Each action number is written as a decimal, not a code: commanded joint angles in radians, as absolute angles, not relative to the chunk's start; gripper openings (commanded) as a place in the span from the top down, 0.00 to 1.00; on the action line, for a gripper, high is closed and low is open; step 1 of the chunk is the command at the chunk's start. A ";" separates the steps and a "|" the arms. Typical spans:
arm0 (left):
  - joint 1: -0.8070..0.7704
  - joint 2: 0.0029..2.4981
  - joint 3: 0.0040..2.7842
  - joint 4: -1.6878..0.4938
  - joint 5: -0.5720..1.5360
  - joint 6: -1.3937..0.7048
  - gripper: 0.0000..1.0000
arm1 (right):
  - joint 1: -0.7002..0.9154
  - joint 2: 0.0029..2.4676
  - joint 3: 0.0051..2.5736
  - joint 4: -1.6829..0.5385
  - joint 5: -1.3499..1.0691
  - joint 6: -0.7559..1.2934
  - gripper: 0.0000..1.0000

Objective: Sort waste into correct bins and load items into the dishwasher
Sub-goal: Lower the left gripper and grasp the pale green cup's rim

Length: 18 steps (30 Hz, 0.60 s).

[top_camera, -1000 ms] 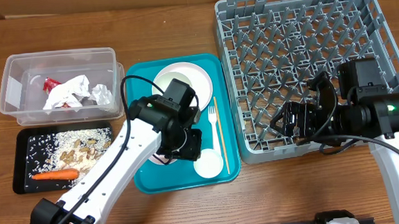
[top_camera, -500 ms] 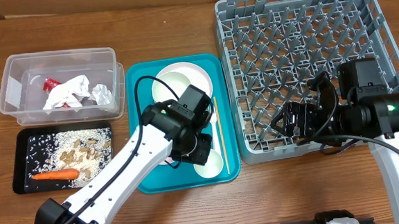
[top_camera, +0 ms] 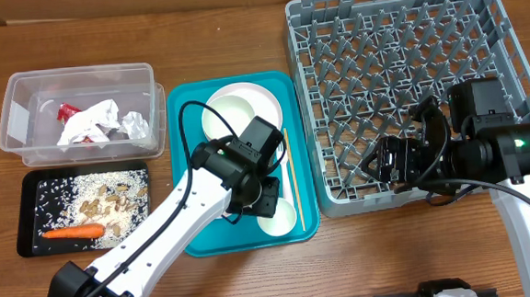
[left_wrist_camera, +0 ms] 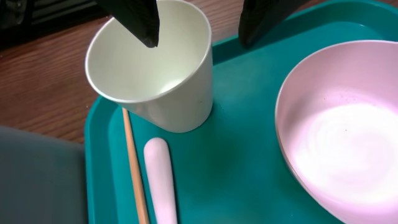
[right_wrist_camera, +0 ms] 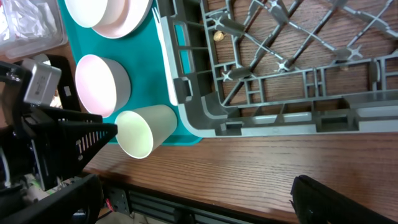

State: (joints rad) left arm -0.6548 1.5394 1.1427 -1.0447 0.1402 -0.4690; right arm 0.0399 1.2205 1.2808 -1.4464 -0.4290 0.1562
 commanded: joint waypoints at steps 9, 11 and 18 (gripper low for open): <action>-0.658 1.543 1.038 -0.967 0.134 -0.513 0.56 | 0.039 1.225 1.302 -1.443 -0.408 0.149 0.00; -0.658 1.543 1.038 -0.959 0.134 -0.514 0.61 | 0.039 1.226 1.302 -1.443 -0.405 0.149 0.00; -0.658 1.543 1.037 -0.943 0.133 -0.514 0.65 | 0.040 1.229 1.301 -1.447 -0.401 0.149 0.00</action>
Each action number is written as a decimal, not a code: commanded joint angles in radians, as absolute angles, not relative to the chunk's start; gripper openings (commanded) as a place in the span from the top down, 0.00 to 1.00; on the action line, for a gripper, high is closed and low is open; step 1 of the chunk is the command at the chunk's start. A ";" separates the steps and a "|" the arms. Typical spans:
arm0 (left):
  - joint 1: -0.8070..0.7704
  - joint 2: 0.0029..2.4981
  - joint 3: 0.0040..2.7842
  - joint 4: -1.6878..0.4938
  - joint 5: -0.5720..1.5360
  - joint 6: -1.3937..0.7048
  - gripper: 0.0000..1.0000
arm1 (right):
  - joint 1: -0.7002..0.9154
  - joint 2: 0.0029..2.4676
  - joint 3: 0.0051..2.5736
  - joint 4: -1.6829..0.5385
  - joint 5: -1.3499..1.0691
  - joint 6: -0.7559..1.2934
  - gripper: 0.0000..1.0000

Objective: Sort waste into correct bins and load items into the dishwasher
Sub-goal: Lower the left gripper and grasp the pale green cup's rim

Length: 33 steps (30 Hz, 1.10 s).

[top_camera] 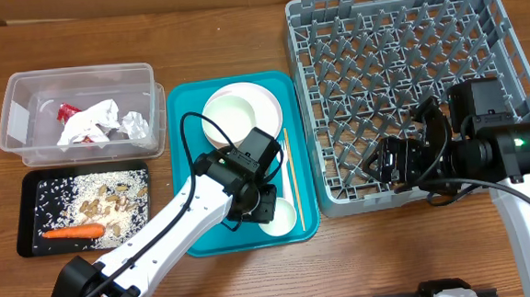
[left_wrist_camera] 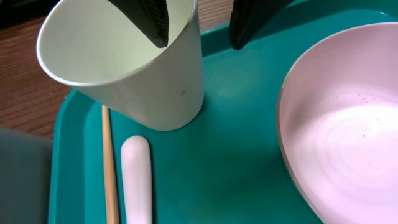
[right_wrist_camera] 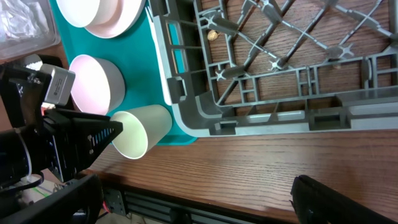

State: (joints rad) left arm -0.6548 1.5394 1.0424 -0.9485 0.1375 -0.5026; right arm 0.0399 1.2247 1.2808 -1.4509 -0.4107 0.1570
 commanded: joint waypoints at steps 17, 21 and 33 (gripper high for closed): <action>-0.662 1.543 1.029 -0.937 0.135 -0.529 0.71 | 0.044 1.232 1.301 -1.446 -0.399 0.149 0.00; -0.662 1.543 1.029 -0.937 0.135 -0.532 0.77 | 0.044 1.235 1.300 -1.445 -0.392 0.148 0.00; -0.662 1.543 1.029 -0.941 0.190 -0.532 0.96 | 0.044 1.240 1.297 -1.446 -0.389 0.149 0.00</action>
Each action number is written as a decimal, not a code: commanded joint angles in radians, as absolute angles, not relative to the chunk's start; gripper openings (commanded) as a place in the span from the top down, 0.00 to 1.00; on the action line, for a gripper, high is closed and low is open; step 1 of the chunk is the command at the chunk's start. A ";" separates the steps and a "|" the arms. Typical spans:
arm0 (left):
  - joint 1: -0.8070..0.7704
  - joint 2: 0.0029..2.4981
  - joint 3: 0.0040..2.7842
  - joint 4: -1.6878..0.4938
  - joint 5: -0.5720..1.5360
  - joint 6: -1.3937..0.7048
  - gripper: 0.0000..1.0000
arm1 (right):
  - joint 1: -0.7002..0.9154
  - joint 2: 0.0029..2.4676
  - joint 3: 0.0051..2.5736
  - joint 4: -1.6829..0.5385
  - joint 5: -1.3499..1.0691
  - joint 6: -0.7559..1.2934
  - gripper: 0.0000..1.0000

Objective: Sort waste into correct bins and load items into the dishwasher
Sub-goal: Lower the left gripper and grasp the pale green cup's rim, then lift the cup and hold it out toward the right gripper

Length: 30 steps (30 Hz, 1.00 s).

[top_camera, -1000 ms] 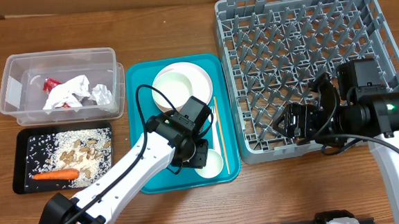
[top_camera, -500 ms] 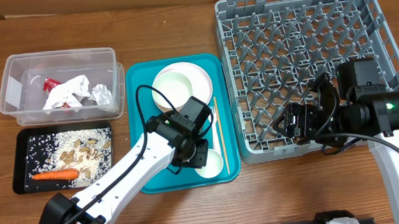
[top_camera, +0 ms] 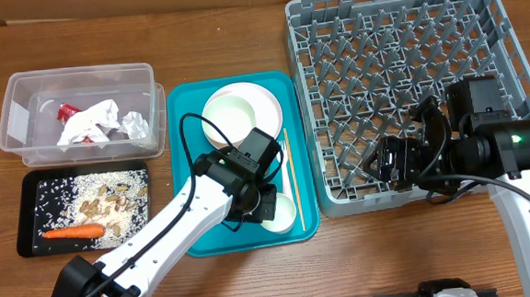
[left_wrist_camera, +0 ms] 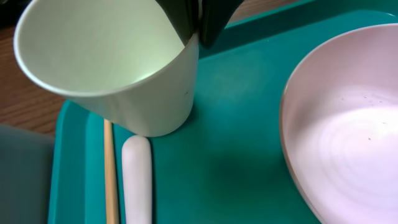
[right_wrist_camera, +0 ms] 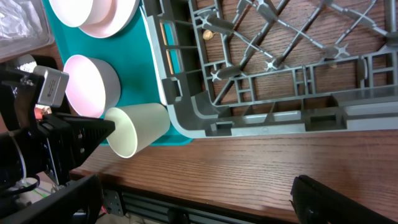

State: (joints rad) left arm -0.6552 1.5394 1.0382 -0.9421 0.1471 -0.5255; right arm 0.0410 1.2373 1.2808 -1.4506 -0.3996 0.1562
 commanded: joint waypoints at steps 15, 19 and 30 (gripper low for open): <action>-0.534 1.542 1.211 -1.115 0.213 -0.279 0.96 | 0.044 1.242 1.297 -1.443 -0.382 0.149 0.00; -0.466 1.542 1.314 -1.227 0.214 -0.162 0.96 | 0.044 1.242 1.297 -1.428 -0.382 0.149 0.00; -0.295 1.525 1.450 -1.223 0.562 0.194 0.96 | 0.046 1.242 1.297 -1.424 -0.382 0.148 0.00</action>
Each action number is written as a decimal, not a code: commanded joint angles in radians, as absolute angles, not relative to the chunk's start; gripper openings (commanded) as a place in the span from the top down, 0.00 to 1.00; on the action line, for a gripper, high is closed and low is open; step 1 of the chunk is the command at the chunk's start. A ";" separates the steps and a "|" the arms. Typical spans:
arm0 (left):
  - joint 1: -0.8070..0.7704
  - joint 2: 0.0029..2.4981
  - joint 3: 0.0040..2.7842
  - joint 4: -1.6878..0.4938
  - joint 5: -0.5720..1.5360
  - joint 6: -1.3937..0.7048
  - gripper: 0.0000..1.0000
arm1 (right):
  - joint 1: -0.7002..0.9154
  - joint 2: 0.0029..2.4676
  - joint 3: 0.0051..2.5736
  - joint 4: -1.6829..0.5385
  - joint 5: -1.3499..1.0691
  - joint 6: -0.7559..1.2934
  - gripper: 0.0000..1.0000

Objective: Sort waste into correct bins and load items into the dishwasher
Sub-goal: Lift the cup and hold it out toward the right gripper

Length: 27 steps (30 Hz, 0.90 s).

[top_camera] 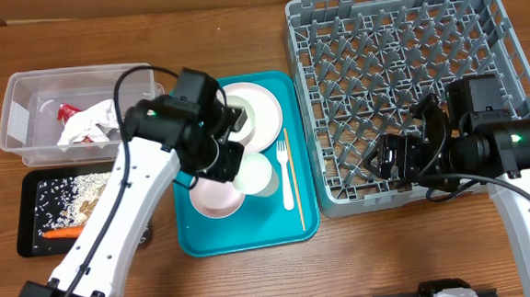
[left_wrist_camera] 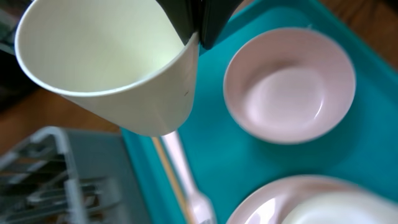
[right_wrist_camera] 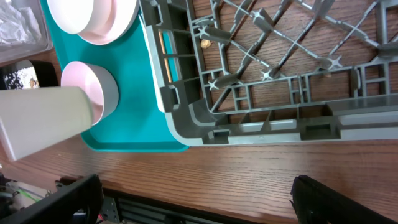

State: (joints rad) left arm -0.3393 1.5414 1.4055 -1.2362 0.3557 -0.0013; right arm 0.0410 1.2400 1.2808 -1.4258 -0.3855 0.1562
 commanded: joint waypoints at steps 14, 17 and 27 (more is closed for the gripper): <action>-0.061 1.525 1.441 -1.231 1.502 0.607 0.96 | 0.046 1.242 1.297 -1.411 -1.134 -0.458 0.00; -0.102 1.525 1.441 -1.224 1.521 0.609 0.96 | 0.046 1.242 1.297 -1.374 -1.187 -0.472 0.00; -0.215 1.525 1.441 -1.155 1.554 0.699 0.96 | 0.046 1.242 1.297 -1.332 -1.250 -0.494 0.00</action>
State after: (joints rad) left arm -0.2096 1.5414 1.4380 -1.1675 1.5028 0.6552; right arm 0.0418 1.2404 1.2808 -1.3357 -1.1713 -0.4503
